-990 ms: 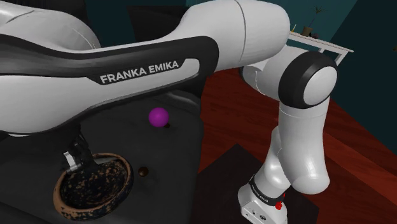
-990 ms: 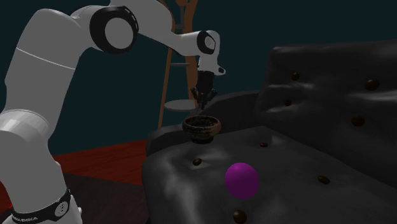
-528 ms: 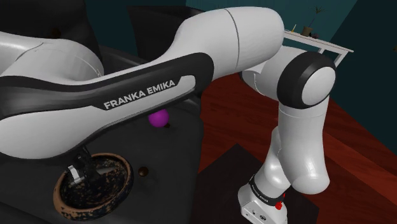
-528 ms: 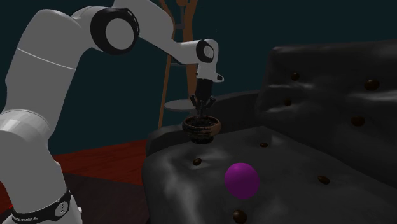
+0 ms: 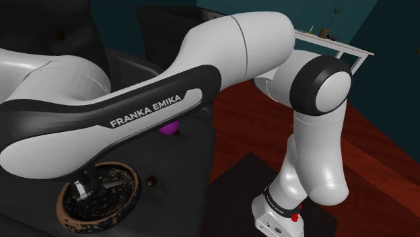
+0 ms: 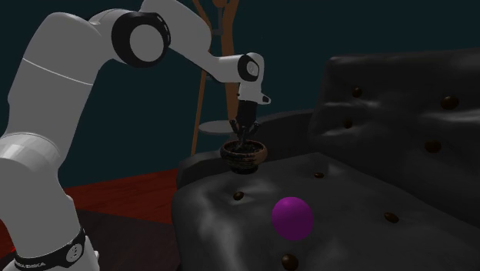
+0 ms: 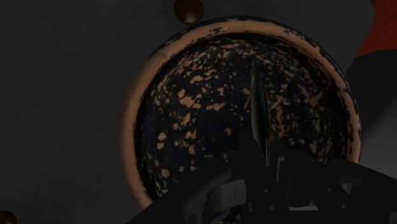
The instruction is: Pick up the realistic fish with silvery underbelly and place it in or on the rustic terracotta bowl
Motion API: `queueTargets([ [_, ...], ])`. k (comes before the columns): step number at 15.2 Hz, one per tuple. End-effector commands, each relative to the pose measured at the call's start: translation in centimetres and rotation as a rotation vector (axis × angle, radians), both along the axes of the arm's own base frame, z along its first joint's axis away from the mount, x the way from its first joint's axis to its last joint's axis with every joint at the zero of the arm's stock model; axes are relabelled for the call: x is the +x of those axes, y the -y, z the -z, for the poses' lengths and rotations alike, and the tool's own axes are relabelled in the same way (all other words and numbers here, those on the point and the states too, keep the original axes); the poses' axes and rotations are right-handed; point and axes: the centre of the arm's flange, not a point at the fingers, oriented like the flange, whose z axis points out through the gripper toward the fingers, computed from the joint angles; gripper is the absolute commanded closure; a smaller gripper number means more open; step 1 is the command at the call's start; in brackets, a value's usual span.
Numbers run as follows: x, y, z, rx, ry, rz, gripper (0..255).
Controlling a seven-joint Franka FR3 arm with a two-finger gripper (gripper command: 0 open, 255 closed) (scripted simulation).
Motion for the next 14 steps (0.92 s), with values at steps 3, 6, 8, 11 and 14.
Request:
queueTargets([
  [3, 0.0, 0.0, 0.0, 0.0, 0.0, 0.0, 255],
  [6, 0.0, 0.0, 0.0, 0.0, 0.0, 0.0, 0],
  [8, 0.0, 0.0, 0.0, 0.0, 0.0, 0.0, 0],
  [11, 0.2, -0.8, -2.5, 0.0, 0.0, 0.0, 0],
  [14, 0.4, -1.5, -4.7, 0.0, 0.0, 0.0, 0],
])
